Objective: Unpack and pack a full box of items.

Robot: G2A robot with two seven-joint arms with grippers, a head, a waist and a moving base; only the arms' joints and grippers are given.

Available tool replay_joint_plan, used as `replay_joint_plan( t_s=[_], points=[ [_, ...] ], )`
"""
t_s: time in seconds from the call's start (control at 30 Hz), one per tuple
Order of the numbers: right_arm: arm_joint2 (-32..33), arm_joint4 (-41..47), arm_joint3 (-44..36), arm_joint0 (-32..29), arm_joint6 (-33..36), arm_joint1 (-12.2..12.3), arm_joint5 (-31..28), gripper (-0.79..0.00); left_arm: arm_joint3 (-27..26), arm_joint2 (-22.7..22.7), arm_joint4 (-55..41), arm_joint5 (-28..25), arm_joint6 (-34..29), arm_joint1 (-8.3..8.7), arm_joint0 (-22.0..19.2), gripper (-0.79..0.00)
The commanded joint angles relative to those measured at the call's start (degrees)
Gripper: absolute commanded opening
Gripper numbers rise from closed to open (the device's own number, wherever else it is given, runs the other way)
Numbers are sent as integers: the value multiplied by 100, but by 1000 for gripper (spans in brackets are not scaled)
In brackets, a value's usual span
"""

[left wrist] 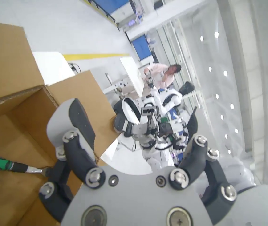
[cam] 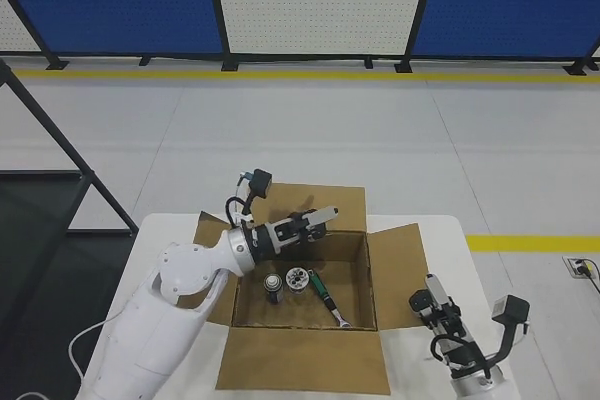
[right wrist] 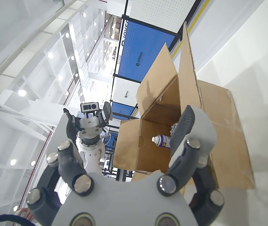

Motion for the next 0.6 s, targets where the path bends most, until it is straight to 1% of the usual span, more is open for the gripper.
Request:
replay_joint_plan(
  t_s=[0.0, 0.07, 0.1, 0.2, 0.27, 0.37, 0.47, 0.57],
  points=[
    [-35, -20, 49, 37, -30, 3, 72, 0, -474, -171, 378, 35, 565, 48, 421, 0],
    [-45, -11, 130, 111, -109, 3, 214, 0, -930, -374, 492, 83, 1096, 84, 901, 0],
    [-47, -28, 174, 157, -186, 2, 282, 0, -1179, -438, 713, 123, 1270, 108, 1136, 0],
    [-112, 18, 324, 271, -402, -10, 420, 0, -1837, -702, 921, 153, 1809, 160, 1880, 0],
    [-123, 58, 438, 353, -536, -16, 490, 0, -2146, -876, 1034, 158, 2085, 190, 2338, 0],
    [-133, 175, 592, 463, -658, -24, 601, 0, -2416, -1106, 1249, 180, 2405, 227, 2914, 0],
    [-129, 220, 676, 545, -677, -21, 689, 0, -2598, -1260, 1260, 115, 2569, 247, 3376, 0],
    [-124, 225, 674, 557, -658, -18, 704, 0, -2598, -1260, 1260, 115, 2569, 247, 3376, 0]
  ],
)
